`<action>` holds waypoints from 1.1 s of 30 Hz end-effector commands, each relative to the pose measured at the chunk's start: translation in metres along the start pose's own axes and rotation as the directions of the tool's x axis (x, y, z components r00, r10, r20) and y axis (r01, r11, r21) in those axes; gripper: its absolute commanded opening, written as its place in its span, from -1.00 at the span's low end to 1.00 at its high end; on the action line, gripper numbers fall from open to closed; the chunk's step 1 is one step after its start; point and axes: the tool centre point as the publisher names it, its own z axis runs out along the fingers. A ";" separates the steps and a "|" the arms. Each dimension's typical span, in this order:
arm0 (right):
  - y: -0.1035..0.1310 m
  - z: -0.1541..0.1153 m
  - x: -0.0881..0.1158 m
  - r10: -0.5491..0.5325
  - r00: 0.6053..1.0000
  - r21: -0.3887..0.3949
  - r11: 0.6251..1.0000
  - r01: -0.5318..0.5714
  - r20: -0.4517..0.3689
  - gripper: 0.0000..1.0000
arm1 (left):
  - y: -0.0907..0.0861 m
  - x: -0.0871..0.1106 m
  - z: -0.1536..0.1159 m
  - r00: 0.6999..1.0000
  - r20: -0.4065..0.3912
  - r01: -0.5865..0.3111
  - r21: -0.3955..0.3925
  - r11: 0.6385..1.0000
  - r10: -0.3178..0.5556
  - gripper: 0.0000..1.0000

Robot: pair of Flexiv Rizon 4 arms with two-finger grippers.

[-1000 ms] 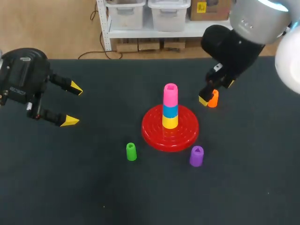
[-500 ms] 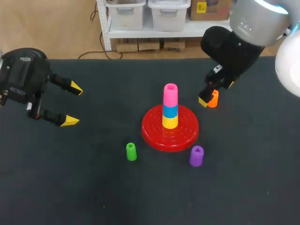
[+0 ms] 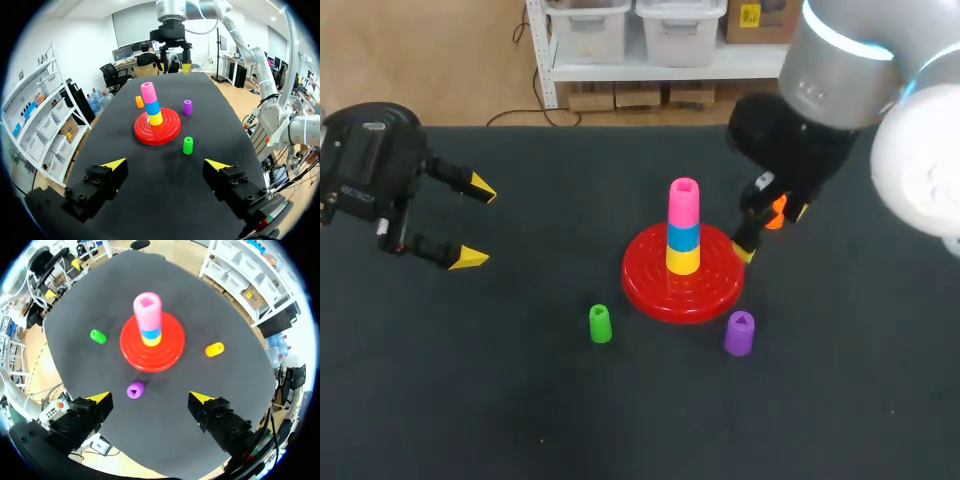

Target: Pick up and stack the cylinders on the red base in this order: pink,purple,orange,green

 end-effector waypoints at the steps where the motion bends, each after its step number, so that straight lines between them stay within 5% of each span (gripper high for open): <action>1: 0.009 0.018 0.002 -0.007 1.000 -0.004 1.000 0.007 -0.019 1.00 | 0.001 0.001 0.001 1.000 0.002 -0.002 0.000 1.000 0.002 1.00; 17: 0.040 0.093 0.016 -0.054 0.987 -0.027 0.998 0.050 -0.154 1.00 | 0.001 0.001 0.001 1.000 0.002 -0.002 0.000 1.000 0.002 1.00; 33: 0.030 0.112 0.029 -0.002 0.992 -0.002 1.000 0.001 -0.128 1.00 | 0.001 0.001 0.001 1.000 0.002 -0.002 0.000 1.000 0.002 1.00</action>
